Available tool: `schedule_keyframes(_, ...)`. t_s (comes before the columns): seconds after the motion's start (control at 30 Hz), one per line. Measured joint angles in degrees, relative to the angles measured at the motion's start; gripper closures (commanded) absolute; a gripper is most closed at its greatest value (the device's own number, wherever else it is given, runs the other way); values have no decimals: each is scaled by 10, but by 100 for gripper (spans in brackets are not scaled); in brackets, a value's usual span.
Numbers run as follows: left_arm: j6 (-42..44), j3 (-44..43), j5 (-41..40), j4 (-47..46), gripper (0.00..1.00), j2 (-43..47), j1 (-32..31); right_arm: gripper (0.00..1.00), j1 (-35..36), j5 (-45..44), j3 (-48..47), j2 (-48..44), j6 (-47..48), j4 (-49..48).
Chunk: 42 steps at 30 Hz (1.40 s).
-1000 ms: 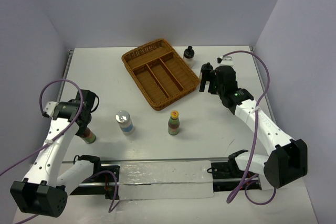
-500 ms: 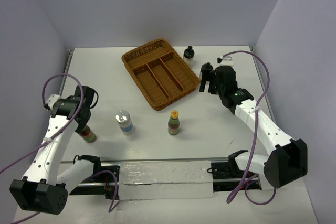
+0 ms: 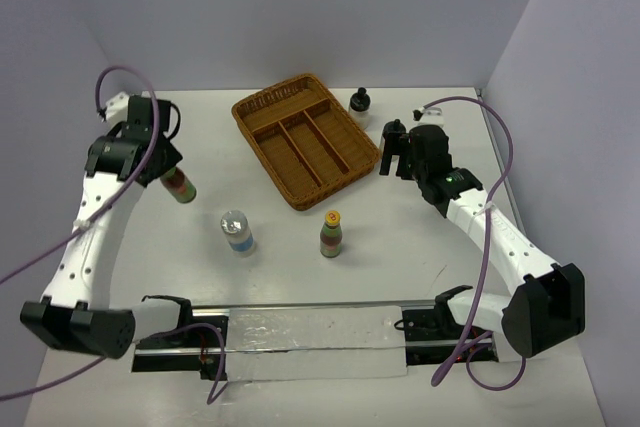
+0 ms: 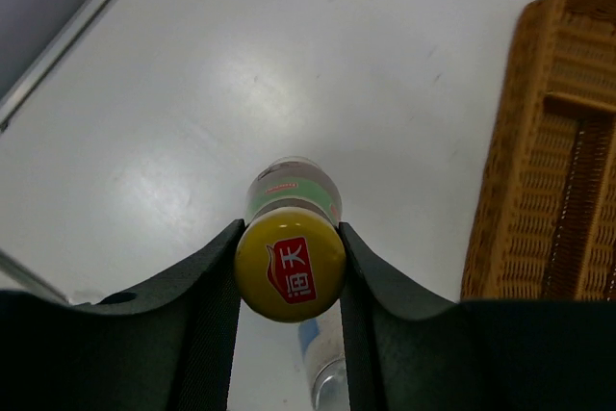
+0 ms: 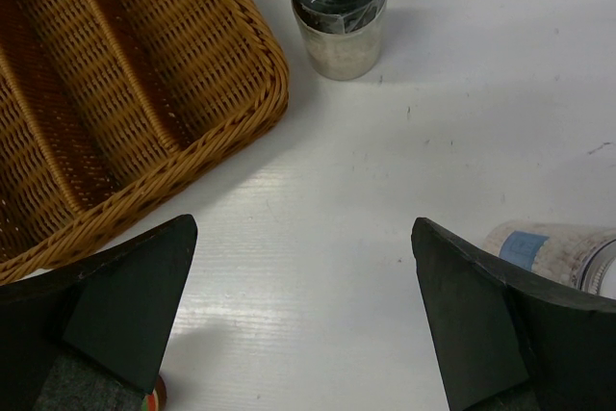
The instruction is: Organize the condiment bottles
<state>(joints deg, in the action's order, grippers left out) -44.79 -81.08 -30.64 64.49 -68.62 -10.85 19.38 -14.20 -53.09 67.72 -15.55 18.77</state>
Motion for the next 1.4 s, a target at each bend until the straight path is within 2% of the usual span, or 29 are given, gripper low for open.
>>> schedule_keyframes(0.2,65,-149,17,-56,90,-144,-26,0,0,-3,-2,0,0,1)
schedule_keyframes(0.67,136,-466,24,-135,90,-429,-67,0,0,-6,-4,1,0,1)
schedule_keyframes(1.4,193,-508,36,-304,90,-592,-97,0,0,-5,-4,15,0,1)
